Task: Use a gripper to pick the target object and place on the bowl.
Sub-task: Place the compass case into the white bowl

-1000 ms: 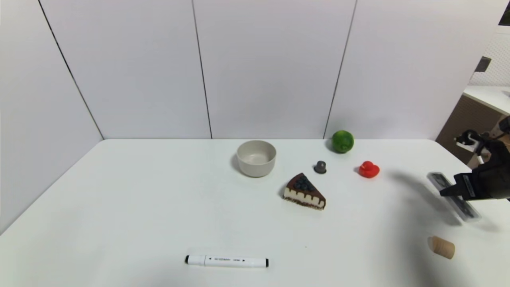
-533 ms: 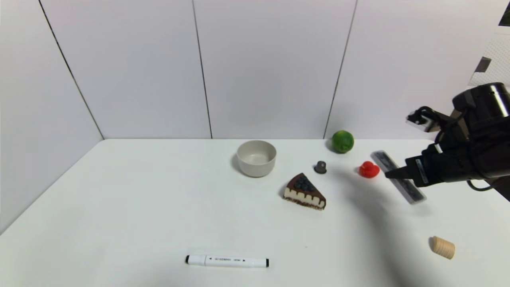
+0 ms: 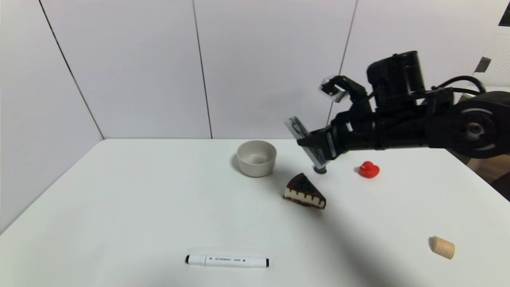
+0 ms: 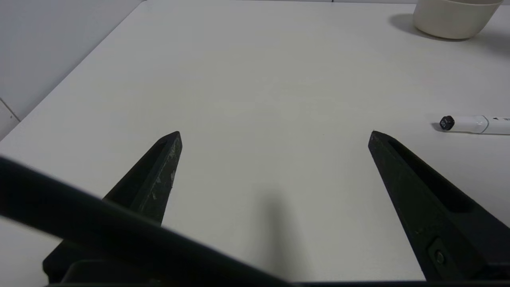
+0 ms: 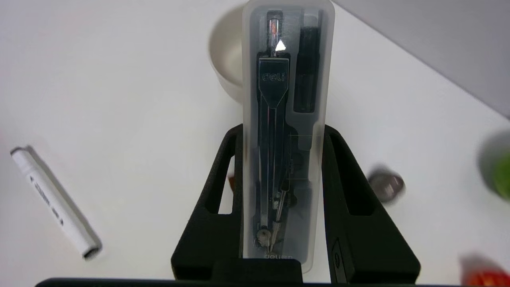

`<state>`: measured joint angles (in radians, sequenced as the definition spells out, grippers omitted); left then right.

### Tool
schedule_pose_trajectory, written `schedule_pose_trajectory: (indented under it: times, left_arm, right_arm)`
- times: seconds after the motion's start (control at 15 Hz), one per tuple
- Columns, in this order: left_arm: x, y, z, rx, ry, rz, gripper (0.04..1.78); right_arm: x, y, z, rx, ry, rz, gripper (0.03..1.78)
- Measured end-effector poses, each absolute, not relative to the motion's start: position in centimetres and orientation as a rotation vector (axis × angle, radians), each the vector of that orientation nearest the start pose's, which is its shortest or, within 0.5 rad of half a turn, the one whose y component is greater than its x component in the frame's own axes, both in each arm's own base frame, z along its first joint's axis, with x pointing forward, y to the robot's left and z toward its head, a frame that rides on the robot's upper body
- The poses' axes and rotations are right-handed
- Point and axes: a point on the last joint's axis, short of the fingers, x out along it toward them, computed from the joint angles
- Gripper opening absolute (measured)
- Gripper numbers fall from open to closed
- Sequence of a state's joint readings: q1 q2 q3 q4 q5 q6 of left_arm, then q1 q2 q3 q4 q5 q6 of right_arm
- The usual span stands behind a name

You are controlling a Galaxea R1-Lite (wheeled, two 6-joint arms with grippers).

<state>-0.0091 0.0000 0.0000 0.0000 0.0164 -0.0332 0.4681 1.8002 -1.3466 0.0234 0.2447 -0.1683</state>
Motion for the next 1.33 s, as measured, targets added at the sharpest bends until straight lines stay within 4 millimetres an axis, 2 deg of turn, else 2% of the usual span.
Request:
schedule_pose_trajectory:
  times: [0.33,0.6,0.87,1.13,1.33]
  left_arm:
    - [-2.3,0.1,7.5,-0.033,0.000,0.007,1.69]
    - [-2.3,0.1,7.5,-0.033,0.000,0.007,1.69]
    - [-2.3,0.1,7.5,-0.033,0.000,0.007,1.69]
    - [-2.3,0.1,7.5,-0.033,0.000,0.007,1.69]
    - [-2.3,0.1,7.5,-0.033,0.000,0.007,1.69]
  right_arm:
    - [35.4,21.3,22.5,-0.216,0.386,0.797,0.55]
    - [38.4,23.7,21.1,-0.211,0.353,0.808,0.55]
    - [40.7,25.0,19.6,-0.211,0.336,0.806,0.55]
    - [41.7,25.3,18.0,-0.219,0.358,0.805,0.55]
    - [41.9,25.4,17.5,-0.212,0.371,0.801,0.89]
